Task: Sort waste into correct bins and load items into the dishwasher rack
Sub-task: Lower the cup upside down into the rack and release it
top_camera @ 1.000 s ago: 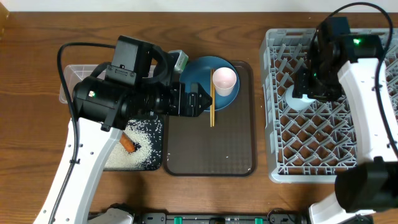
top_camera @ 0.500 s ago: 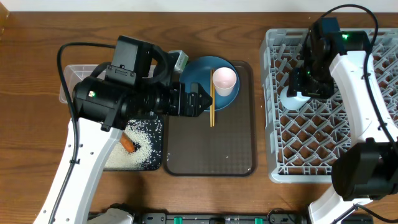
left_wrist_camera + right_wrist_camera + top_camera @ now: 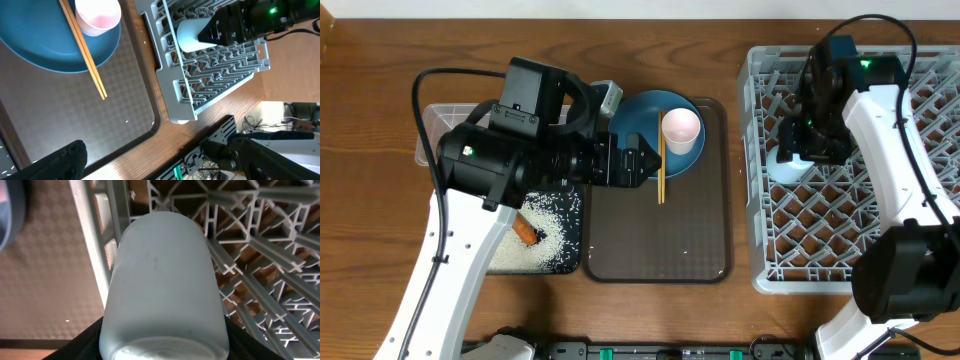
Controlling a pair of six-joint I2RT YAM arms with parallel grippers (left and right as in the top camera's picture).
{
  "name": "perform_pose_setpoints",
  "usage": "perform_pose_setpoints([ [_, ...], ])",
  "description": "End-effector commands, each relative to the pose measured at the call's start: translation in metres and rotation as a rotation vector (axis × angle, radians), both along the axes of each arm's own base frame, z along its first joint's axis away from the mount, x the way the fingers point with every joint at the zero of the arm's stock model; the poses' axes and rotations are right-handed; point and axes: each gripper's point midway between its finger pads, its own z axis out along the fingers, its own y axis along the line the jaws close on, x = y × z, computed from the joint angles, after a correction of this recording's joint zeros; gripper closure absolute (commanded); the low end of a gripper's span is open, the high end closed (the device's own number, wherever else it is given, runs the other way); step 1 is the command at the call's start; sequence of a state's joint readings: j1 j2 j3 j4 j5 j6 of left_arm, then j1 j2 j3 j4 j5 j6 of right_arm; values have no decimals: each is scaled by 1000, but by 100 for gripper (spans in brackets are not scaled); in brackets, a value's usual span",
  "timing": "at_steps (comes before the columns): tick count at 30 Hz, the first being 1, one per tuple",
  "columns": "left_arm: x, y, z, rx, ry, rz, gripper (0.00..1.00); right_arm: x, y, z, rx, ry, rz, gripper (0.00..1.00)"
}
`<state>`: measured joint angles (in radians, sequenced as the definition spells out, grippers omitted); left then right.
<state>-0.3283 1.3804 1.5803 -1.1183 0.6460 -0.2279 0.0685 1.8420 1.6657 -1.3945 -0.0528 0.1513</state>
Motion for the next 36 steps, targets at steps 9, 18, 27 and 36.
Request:
perform_pose_setpoints([
  [9,1,2,-3,15,-6,-1,2,-5,3,-12,-5,16,24,68],
  [18,1,2,-3,15,-6,-1,2,-10,3,-12,-6,36,24,31],
  [27,1,2,-3,15,-6,-1,2,-12,3,-12,-7,46,24,25],
  [36,1,2,-3,15,-6,-1,2,-10,4,-12,1,37,53,1],
])
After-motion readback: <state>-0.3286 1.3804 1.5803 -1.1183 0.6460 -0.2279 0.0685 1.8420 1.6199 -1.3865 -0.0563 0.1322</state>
